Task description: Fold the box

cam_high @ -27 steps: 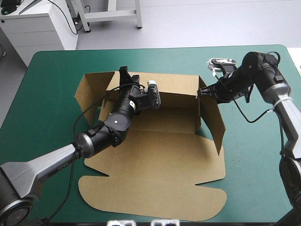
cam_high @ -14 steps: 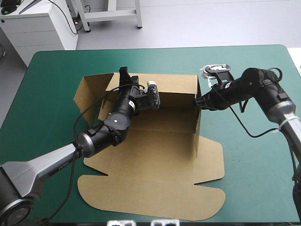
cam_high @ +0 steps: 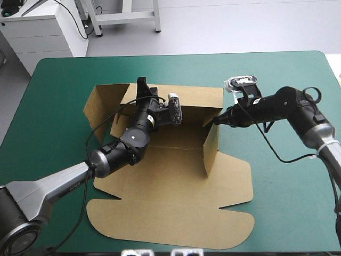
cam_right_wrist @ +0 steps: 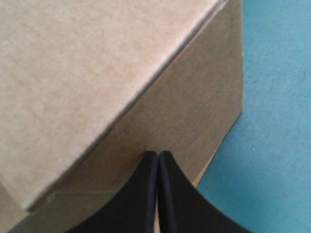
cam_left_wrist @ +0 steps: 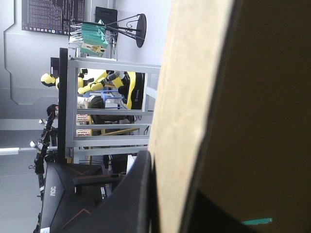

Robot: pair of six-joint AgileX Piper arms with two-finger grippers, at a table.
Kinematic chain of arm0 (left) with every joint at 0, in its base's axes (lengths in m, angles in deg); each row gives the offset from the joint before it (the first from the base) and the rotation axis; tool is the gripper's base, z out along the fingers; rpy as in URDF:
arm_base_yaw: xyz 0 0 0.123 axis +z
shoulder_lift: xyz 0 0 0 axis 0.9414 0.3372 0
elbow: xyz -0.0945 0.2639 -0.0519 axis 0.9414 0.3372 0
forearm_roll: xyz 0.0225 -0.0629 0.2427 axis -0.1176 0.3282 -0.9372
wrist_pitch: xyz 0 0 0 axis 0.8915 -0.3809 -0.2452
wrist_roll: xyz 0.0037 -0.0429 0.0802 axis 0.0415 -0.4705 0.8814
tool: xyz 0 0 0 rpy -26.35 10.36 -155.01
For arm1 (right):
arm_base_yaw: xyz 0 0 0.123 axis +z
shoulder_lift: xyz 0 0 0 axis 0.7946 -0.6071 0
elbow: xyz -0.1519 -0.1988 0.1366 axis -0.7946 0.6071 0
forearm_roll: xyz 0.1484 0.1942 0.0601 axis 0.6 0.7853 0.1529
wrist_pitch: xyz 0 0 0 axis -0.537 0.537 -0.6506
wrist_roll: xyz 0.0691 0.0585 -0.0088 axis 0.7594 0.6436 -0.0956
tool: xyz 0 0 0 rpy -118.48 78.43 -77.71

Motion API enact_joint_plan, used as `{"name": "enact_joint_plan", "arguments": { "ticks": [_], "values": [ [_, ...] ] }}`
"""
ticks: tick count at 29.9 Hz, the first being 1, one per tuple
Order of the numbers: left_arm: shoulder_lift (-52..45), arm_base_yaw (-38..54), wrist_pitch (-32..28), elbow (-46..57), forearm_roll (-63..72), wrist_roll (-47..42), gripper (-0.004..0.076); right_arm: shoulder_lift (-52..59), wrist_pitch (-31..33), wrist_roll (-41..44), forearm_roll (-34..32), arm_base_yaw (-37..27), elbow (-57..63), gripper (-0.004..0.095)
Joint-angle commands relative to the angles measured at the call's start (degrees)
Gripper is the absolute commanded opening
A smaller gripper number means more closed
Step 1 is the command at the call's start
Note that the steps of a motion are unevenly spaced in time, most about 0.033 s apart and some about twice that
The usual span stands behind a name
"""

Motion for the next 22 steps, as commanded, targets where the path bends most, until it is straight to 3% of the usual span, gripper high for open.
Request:
{"name": "enact_joint_plan", "arguments": {
  "ticks": [1,7,10,16,22],
  "values": [
    [-2.3,-0.3,1.0,-1.9,-1.3,-1.1,-0.0008,2.1,-7.8,-3.6,7.2,2.7,1.3,-0.0017],
    [-2.3,-0.4,0.9,-1.9,-1.3,-1.1,-0.0008,2.0,-18.6,-4.5,7.1,10.3,2.2,-0.0017],
    [-2.3,-0.4,0.9,-1.9,-1.3,-1.1,-0.0008,2.0,-20.9,-5.1,7.1,13.2,2.2,-0.0018],
    [-2.3,-0.4,0.8,-1.9,-1.3,-1.1,-0.0008,2.0,-19.2,-6.1,7.9,14.2,2.2,-0.0018],
    [-2.3,-0.4,1.0,-1.9,-1.6,-0.9,-0.0008,2.2,-12.1,-16.7,16.3,16.2,2.2,-0.0018]
  ]
}}
